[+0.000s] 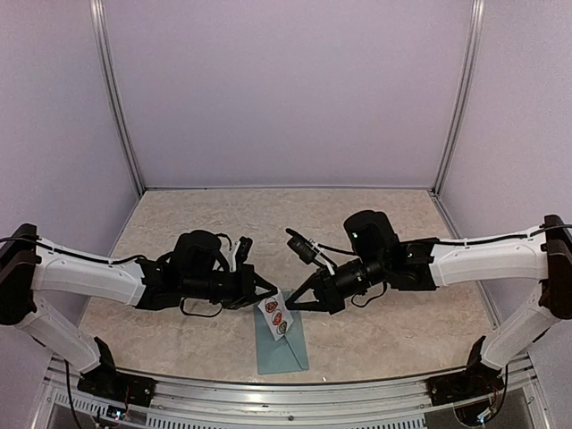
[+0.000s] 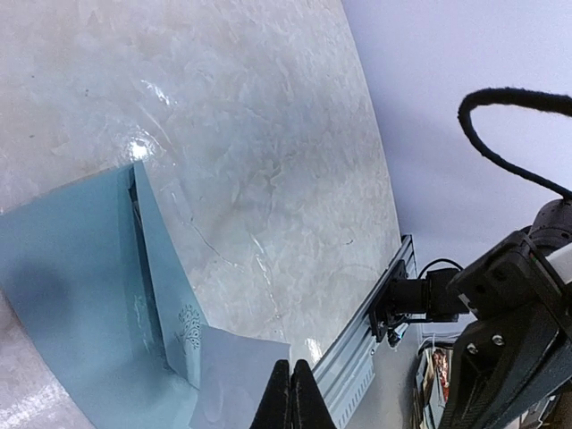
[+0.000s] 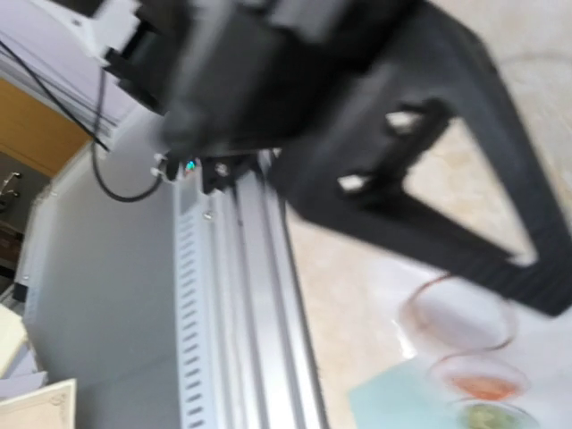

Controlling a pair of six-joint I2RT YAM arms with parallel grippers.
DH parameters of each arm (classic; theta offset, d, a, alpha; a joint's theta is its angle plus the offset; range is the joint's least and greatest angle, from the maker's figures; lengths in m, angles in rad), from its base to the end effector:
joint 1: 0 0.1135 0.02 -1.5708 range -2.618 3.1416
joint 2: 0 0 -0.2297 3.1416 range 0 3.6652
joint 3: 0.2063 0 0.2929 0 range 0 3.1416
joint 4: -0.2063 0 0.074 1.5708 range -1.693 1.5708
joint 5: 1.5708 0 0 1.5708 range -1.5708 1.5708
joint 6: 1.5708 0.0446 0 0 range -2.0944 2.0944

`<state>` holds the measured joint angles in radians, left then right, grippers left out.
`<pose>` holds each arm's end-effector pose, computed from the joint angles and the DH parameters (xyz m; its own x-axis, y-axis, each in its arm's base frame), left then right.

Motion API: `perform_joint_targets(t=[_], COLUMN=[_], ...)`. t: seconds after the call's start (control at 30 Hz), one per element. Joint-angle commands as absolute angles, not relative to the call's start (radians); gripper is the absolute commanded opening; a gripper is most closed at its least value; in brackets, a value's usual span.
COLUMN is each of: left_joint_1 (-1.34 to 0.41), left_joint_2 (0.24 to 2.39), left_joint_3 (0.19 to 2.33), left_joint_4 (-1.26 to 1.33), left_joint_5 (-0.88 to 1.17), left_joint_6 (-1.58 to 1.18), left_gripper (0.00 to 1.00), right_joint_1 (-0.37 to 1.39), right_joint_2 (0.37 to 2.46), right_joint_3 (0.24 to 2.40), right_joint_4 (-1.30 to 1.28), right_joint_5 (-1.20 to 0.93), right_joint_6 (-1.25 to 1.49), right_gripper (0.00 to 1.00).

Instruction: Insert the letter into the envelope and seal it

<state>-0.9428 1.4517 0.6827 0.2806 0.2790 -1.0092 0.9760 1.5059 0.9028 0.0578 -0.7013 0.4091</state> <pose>0.1920 -0.2853 0.1305 -0.9262 -0.1093 -0.3609 0.2570 0.5173 -0.8163 0.1822 0.3206 0.1735 -0.6413 -0.4056 -0.6513 -0.7486 0.1445 0.6471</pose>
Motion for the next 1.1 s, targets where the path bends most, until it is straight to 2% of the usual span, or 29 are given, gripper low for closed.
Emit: perform_joint_targets(t=[0.0, 0.2, 0.3, 0.37, 0.53, 0.7, 0.83, 0.97, 1.07], left_joint_1=[-0.925, -0.881, -0.883, -0.886, -0.894, -0.906, -0.913, -0.916, -0.917], left_joint_2=[1.420, 1.363, 1.346, 1.338, 1.326, 1.321, 1.319, 1.318, 1.316], left_joint_3=[0.666, 0.645, 0.657, 0.665, 0.667, 0.669, 0.671, 0.672, 0.672], left_joint_4=[0.255, 0.254, 0.255, 0.257, 0.270, 0.290, 0.299, 0.301, 0.302], left_joint_5=[0.237, 0.305, 0.370, 0.416, 0.467, 0.492, 0.500, 0.500, 0.499], left_joint_6=[-0.975, -0.959, -0.939, -0.942, -0.964, -0.982, -0.990, -0.994, -0.996], left_gripper=[0.00, 0.00, 0.00, 0.00, 0.00, 0.00, 0.00, 0.00, 0.00], right_joint_1=[0.987, 0.986, 0.997, 1.023, 1.050, 1.051, 1.055, 1.060, 1.066], right_joint_2=[1.452, 1.486, 1.523, 1.548, 1.579, 1.589, 1.608, 1.627, 1.635], right_joint_3=[0.885, 0.916, 0.941, 0.976, 1.028, 1.041, 1.063, 1.079, 1.085], right_joint_4=[0.123, 0.035, 0.024, 0.007, 0.006, 0.006, 0.006, -0.020, -0.021], right_joint_5=[-0.735, -0.582, -0.556, -0.534, -0.520, -0.526, -0.543, -0.561, -0.567], right_joint_6=[0.442, 0.408, 0.389, 0.361, 0.337, 0.326, 0.316, 0.308, 0.304], right_gripper=[0.00, 0.00, 0.23, 0.34, 0.46, 0.46, 0.39, 0.27, 0.26])
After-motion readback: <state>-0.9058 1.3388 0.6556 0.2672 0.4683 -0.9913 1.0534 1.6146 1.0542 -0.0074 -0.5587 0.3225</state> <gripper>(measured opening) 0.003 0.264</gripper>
